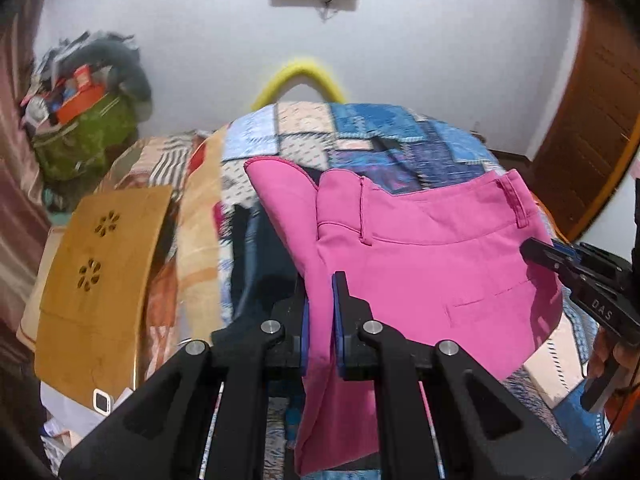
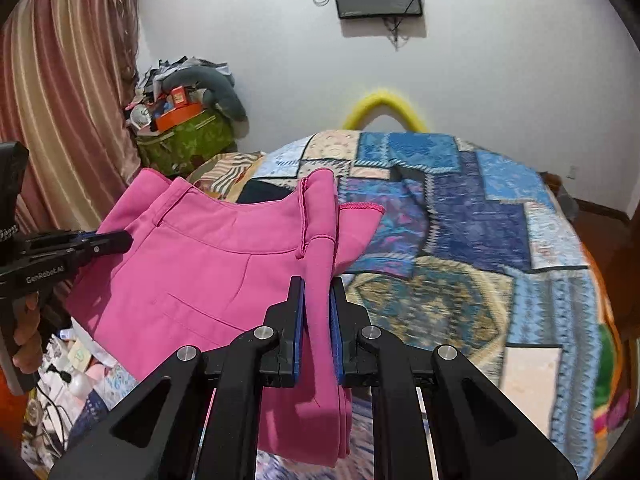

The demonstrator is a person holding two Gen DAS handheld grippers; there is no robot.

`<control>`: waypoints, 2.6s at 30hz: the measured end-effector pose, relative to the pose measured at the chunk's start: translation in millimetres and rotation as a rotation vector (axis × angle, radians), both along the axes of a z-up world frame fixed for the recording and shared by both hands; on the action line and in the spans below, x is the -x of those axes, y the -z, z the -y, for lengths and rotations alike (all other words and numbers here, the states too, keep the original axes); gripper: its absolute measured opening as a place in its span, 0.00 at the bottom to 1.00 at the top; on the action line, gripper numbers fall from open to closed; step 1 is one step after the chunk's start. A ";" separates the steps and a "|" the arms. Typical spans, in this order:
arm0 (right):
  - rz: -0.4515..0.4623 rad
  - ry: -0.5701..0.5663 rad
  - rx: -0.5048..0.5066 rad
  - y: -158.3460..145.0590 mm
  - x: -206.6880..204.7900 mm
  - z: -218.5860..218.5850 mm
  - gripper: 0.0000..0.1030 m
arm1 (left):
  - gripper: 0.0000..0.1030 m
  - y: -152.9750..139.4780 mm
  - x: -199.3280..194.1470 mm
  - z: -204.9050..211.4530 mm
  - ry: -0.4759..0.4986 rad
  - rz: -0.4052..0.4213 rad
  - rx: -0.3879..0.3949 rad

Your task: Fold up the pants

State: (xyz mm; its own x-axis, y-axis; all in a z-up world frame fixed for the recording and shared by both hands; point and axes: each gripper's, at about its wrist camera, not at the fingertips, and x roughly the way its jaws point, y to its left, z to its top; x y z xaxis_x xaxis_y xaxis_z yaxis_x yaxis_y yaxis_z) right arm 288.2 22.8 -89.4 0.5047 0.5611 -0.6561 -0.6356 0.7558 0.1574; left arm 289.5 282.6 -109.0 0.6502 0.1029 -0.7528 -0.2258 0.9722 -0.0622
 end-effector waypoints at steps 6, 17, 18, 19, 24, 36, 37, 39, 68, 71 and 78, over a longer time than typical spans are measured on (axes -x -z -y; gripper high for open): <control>-0.039 -0.026 0.034 34.6 -8.9 -43.6 0.10 | 0.10 40.3 -12.4 -30.4 -0.074 -0.041 -0.034; -0.125 0.006 0.129 98.8 -29.0 -74.1 0.11 | 0.10 118.1 -44.0 -55.8 -0.088 -0.158 -0.041; -0.129 0.007 0.130 100.4 -29.7 -73.3 0.13 | 0.11 121.9 -43.9 -56.0 -0.088 -0.167 -0.036; -0.131 0.007 0.133 100.7 -28.0 -72.8 0.14 | 0.12 126.6 -43.7 -57.5 -0.090 -0.182 -0.031; -0.125 0.008 0.179 93.5 -21.0 -69.2 0.27 | 0.21 125.9 -34.1 -59.4 -0.115 -0.209 -0.019; 0.015 -0.039 0.073 11.9 32.8 -40.2 0.35 | 0.35 8.6 37.4 -15.6 -0.067 0.009 -0.056; 0.039 -0.044 0.052 0.9 40.7 -36.7 0.35 | 0.38 -4.2 46.2 -9.7 -0.056 0.038 -0.054; 0.093 -0.053 0.006 -24.1 59.0 -28.5 0.35 | 0.41 -30.9 65.7 3.3 -0.032 0.105 -0.057; 0.496 0.056 -0.315 -131.6 237.6 63.0 0.99 | 0.97 -136.1 279.2 128.0 -0.069 0.606 -0.214; 0.496 0.061 -0.313 -133.7 240.2 64.0 0.99 | 0.99 -133.5 281.4 128.7 -0.070 0.603 -0.207; 0.490 0.061 -0.305 -130.7 242.7 63.2 0.99 | 1.00 -132.7 283.8 131.9 -0.070 0.602 -0.205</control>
State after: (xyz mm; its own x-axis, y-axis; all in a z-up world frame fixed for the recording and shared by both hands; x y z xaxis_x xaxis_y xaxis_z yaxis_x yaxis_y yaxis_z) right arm 45.5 -40.4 41.3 0.7459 0.6487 -0.1509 -0.6461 0.7598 0.0724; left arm 5.7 150.6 23.7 0.9395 0.2636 -0.2186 -0.2728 0.9620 -0.0121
